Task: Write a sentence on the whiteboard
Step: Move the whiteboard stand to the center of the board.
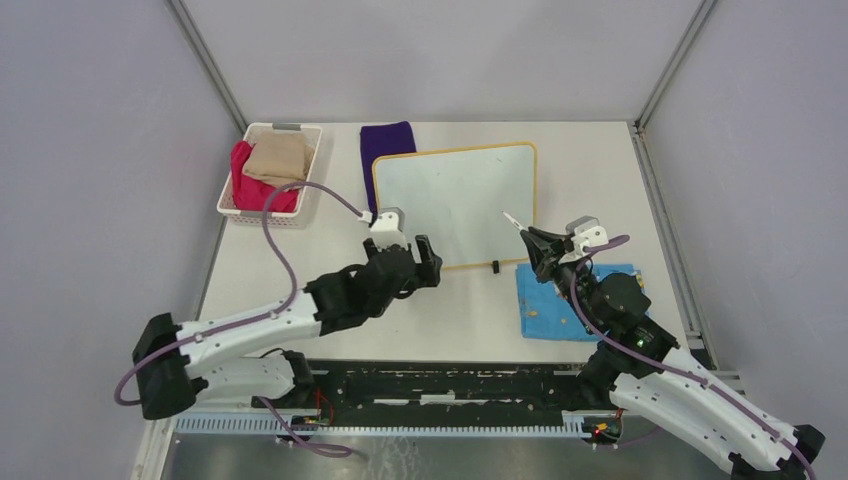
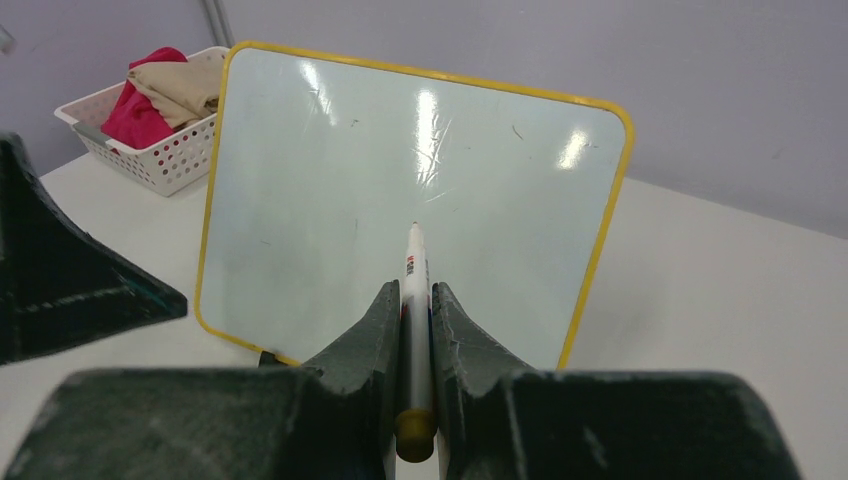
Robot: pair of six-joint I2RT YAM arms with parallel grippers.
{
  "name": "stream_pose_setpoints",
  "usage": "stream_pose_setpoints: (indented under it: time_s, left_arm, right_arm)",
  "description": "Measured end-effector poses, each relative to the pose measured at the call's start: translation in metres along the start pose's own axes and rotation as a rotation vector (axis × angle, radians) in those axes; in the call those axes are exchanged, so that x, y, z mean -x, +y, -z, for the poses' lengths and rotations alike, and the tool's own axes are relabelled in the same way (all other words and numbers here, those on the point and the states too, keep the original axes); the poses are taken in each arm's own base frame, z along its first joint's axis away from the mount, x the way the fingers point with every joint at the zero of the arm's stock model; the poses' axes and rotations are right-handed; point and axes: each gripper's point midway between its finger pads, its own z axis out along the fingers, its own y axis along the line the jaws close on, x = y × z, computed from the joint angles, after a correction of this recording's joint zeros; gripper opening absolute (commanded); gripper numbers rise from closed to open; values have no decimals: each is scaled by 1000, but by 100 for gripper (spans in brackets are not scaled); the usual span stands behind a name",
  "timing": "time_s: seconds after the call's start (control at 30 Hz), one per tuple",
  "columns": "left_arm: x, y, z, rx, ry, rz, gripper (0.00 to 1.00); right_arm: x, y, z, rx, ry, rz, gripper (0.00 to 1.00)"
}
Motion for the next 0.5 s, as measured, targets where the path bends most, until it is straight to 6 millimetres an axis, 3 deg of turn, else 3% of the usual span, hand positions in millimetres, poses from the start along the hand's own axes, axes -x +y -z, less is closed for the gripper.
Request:
stream_pose_setpoints:
  time_s: [0.13, 0.17, 0.37, 0.5]
  left_arm:
    - [46, 12, 21, -23, -88, -28, 90]
    - [60, 21, 21, -11, -104, -22, 97]
    - [136, 105, 12, 144, -173, 102, 100]
    - [171, 105, 20, 146, -199, 127, 100]
  right_arm:
    - [1, 4, -2, 23, -1, 19, 0]
    - [0, 6, -4, 32, 2, 24, 0]
    - [-8, 16, -9, 76, 24, 38, 0]
    - [-9, 20, -11, 99, 27, 41, 0]
